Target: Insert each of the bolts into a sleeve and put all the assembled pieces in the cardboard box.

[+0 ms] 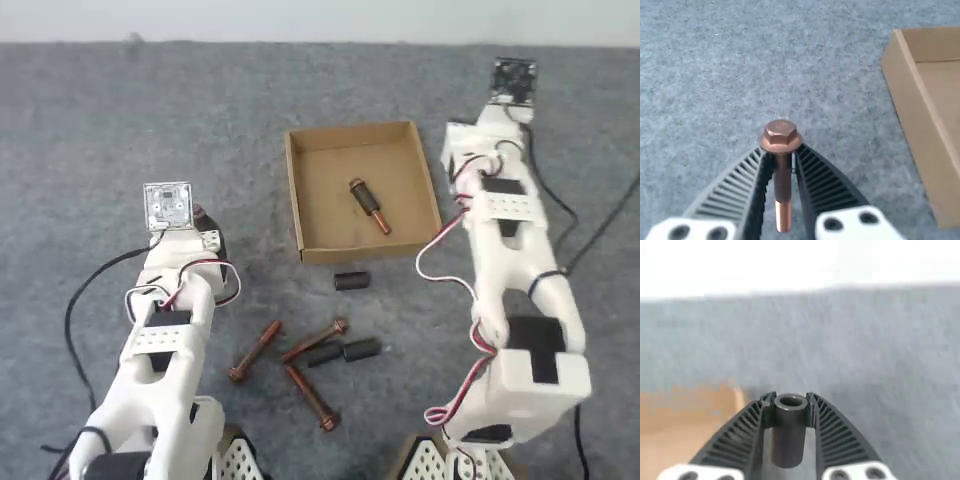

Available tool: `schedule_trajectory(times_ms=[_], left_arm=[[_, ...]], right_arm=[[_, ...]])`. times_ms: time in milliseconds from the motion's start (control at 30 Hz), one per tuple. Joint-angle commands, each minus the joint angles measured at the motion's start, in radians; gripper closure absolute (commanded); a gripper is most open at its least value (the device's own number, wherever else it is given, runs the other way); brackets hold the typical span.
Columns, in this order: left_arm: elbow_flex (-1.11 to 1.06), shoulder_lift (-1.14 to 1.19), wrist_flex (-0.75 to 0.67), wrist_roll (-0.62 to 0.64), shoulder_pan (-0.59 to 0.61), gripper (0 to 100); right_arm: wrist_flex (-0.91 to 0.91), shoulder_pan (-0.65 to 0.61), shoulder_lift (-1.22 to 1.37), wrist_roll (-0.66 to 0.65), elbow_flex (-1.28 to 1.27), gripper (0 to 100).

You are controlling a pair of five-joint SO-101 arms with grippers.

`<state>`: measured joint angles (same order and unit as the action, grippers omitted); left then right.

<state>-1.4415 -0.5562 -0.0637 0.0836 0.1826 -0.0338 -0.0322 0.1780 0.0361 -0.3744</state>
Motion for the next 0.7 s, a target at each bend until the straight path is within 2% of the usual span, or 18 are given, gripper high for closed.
schedule_trajectory(times_ms=[0,133,267,667], left_arm=[[0.012,-0.046,-0.034,0.005,0.003,99],[0.012,-0.046,-0.034,0.005,0.003,99],[0.012,-0.046,-0.034,0.003,0.003,99],[0.012,-0.046,-0.035,0.003,0.003,99]], right_arm=[[0.269,-0.042,0.036,0.008,0.012,99.2],[0.507,-0.065,0.062,0.006,-0.035,99.2],[0.708,-0.097,-0.005,0.006,-0.201,99.2],[1.006,-0.183,-0.355,0.006,-0.81,99.2]])
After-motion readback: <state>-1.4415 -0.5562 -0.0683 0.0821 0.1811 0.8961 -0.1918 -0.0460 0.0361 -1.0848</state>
